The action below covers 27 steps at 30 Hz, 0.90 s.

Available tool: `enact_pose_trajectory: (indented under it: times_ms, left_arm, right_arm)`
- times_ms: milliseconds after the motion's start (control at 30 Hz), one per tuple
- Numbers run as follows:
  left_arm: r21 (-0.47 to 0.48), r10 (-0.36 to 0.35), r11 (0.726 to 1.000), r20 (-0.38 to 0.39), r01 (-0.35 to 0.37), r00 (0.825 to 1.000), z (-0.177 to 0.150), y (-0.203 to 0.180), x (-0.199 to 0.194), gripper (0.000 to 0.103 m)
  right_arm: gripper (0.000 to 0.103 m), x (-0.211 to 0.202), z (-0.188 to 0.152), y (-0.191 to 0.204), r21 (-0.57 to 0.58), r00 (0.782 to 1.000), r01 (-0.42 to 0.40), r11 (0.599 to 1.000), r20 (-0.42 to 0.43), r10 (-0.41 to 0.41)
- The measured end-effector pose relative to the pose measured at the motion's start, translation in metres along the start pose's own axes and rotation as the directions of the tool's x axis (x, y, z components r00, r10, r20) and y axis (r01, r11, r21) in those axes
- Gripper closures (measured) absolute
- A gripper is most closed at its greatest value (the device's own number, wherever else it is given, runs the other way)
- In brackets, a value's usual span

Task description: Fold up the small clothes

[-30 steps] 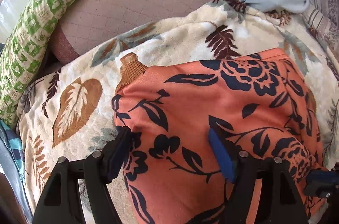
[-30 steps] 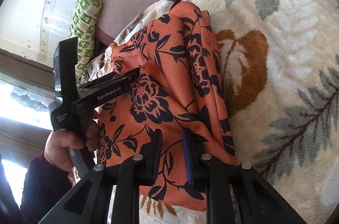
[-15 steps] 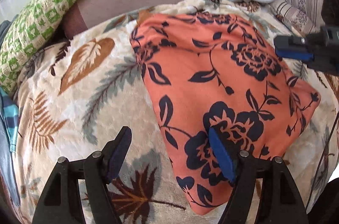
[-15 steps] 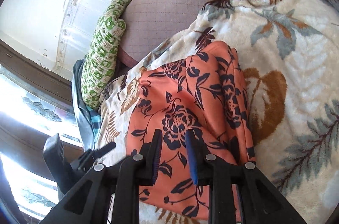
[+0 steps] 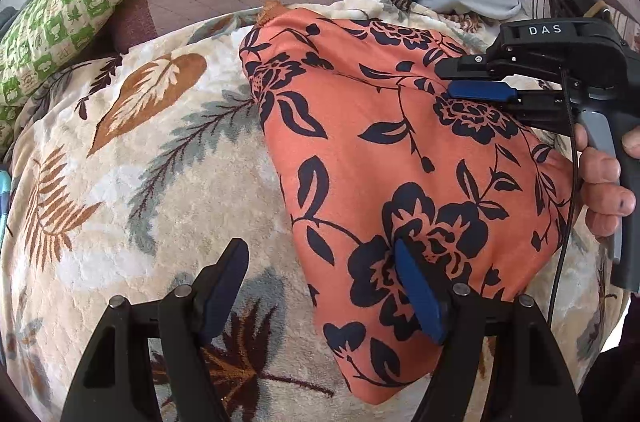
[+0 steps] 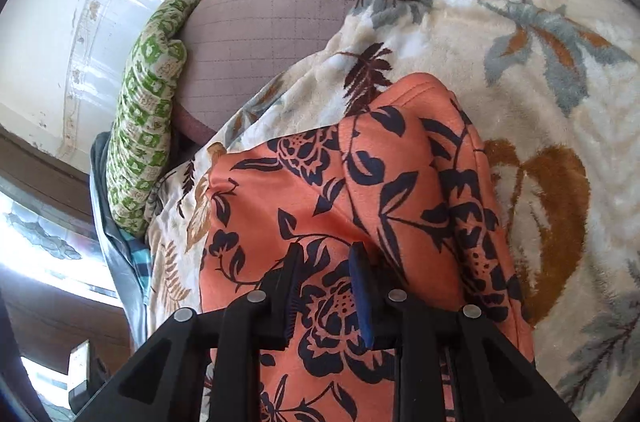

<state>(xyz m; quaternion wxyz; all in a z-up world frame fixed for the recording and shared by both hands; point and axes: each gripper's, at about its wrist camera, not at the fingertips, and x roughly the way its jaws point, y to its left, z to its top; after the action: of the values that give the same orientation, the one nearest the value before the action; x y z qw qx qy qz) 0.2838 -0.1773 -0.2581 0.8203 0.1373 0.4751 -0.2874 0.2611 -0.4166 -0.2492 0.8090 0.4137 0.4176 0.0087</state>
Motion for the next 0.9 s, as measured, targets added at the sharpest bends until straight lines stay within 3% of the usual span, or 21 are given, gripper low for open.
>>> enact_pose_trajectory:
  times_ms: [100, 233, 333, 433, 500, 567, 633, 700, 833, 900]
  left_arm:
    - [-0.002, 0.017, 1.0, 0.03, -0.017, 0.999, -0.008, -0.004, -0.009, 0.027]
    - [-0.061, 0.03, 0.998, 0.1, -0.024, 0.995, -0.019, -0.007, -0.033, 0.027]
    - [-0.104, 0.015, 0.995, 0.171, 0.003, 0.985, -0.029, -0.008, -0.055, 0.027]
    - [-0.101, 0.007, 0.995, 0.208, 0.015, 0.978, -0.032, -0.008, -0.064, 0.027]
    - [-0.089, 0.002, 0.996, 0.175, 0.014, 0.985, -0.035, -0.008, -0.056, 0.027]
    - [-0.077, 0.017, 0.997, 0.093, -0.01, 0.996, -0.039, -0.009, -0.035, 0.027]
    - [-0.114, -0.018, 0.993, 0.042, 0.023, 0.999, -0.044, -0.005, -0.019, 0.026]
    - [-0.156, -0.049, 0.986, 0.043, 0.055, 0.998, -0.044, 0.001, -0.024, 0.026]
    - [-0.114, -0.017, 0.993, 0.144, 0.034, 0.989, -0.039, 0.006, -0.059, 0.027]
    - [-0.147, -0.015, 0.988, 0.174, 0.041, 0.985, -0.036, 0.018, -0.069, 0.027]
  right_arm:
    - [0.076, -0.016, 0.001, -0.008, 0.041, 0.996, 0.076, 0.996, 0.041, -0.078]
    - [0.074, -0.033, -0.004, 0.004, -0.003, 0.997, -0.01, 1.0, 0.079, 0.01]
    - [0.075, -0.038, -0.016, 0.033, -0.114, 0.997, -0.022, 0.993, 0.07, 0.03]
    - [0.075, -0.03, -0.029, 0.047, -0.139, 0.999, -0.015, 0.99, 0.029, 0.019]
    - [0.075, -0.015, -0.037, 0.046, -0.134, 0.999, 0.04, 0.99, -0.015, -0.043]
    - [0.074, 0.007, -0.046, 0.037, -0.121, 0.989, 0.111, 0.986, -0.088, -0.122]
    - [0.076, 0.015, -0.052, 0.032, -0.138, 0.986, 0.13, 0.982, -0.083, -0.143]
    - [0.076, 0.011, -0.053, 0.039, -0.175, 0.984, 0.145, 0.974, -0.078, -0.161]
    - [0.076, -0.023, -0.05, 0.041, -0.172, 0.998, 0.049, 0.984, -0.019, -0.053]
    - [0.076, -0.041, -0.053, 0.04, -0.172, 1.0, 0.022, 0.985, 0.016, -0.02]
